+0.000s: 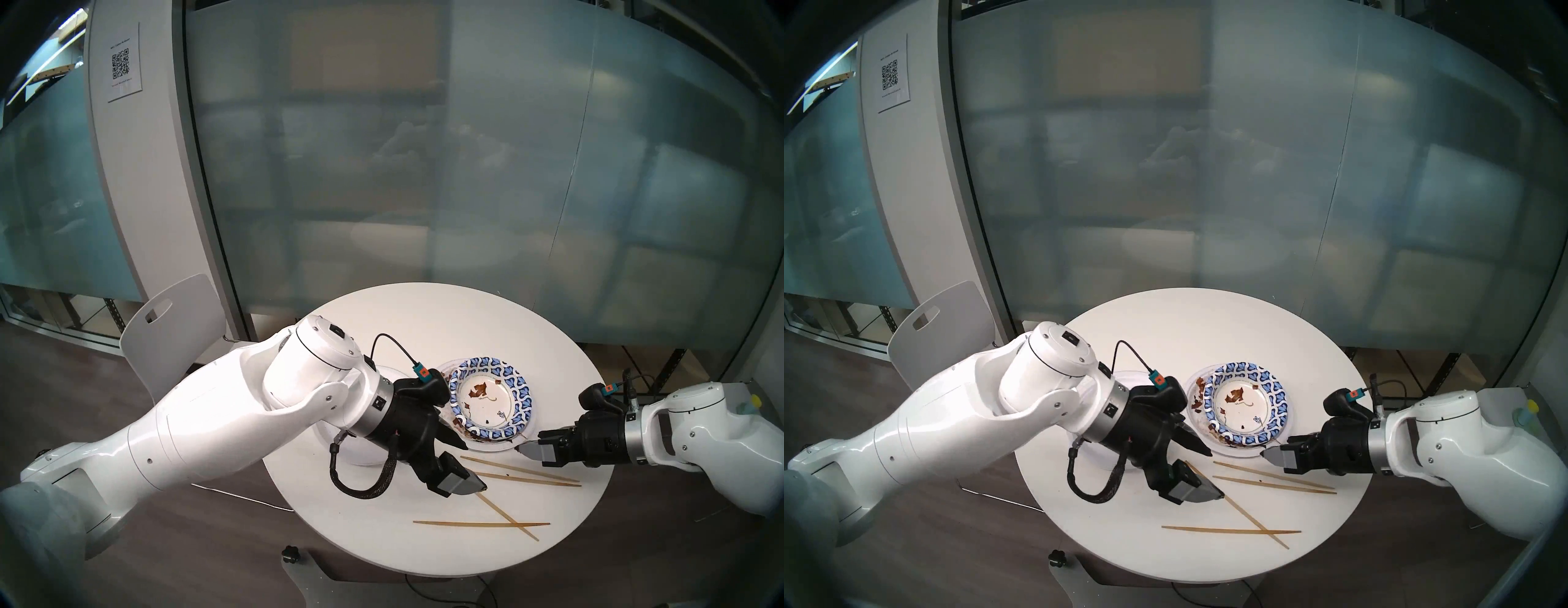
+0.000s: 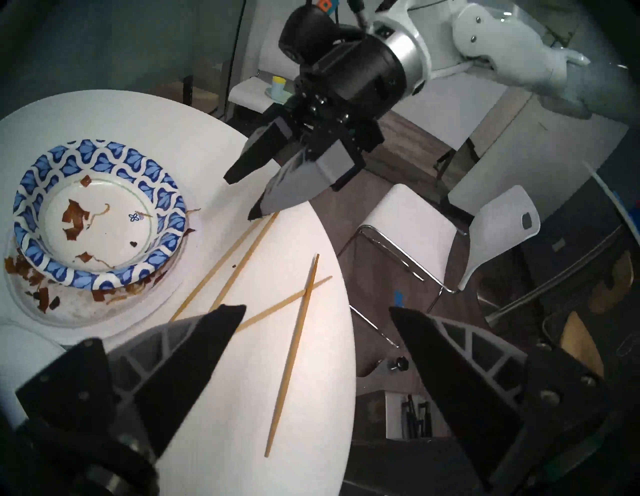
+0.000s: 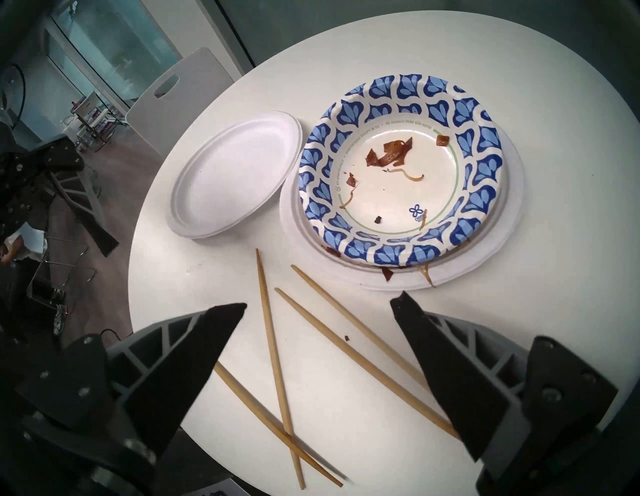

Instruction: Stack the plates into one stack

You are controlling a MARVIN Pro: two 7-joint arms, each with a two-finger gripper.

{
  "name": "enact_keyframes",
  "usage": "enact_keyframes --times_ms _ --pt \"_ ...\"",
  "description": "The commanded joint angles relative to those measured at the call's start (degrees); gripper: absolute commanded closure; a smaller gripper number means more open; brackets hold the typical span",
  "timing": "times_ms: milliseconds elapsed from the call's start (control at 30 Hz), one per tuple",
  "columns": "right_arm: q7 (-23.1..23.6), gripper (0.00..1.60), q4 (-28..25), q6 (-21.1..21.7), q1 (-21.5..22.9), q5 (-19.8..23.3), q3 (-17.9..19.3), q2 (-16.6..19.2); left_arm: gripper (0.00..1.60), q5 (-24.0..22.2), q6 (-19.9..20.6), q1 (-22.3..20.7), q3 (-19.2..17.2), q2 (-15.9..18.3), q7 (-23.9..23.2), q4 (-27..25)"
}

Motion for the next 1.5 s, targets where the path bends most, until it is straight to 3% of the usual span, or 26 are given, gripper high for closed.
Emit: enact_keyframes --times_ms 0,500,800,1000,1467 --pt "-1.33 0.0 1.62 -0.15 1.68 -0.43 -0.1 1.34 0.0 -7.04 -0.12 6.07 -6.32 1.52 3.19 -1.11" --pt "-1.77 0.0 7.79 -1.64 5.03 0.51 -2.76 1.75 0.0 -22.22 -1.83 17.52 -20.49 4.79 15.95 -1.25" --pt "-2.03 0.0 10.38 -3.1 9.29 1.32 -7.27 2.72 0.0 -30.12 -3.3 24.12 -27.28 5.99 22.99 -2.45" --pt "-1.94 0.0 11.49 -3.83 13.96 1.67 -11.61 3.0 0.0 -32.43 -3.47 25.22 -27.71 3.52 30.64 -3.32" --pt "-0.99 0.0 12.85 -4.97 18.87 0.59 -16.2 2.13 0.0 -31.54 -3.26 16.95 -21.44 -6.47 47.49 -0.39"
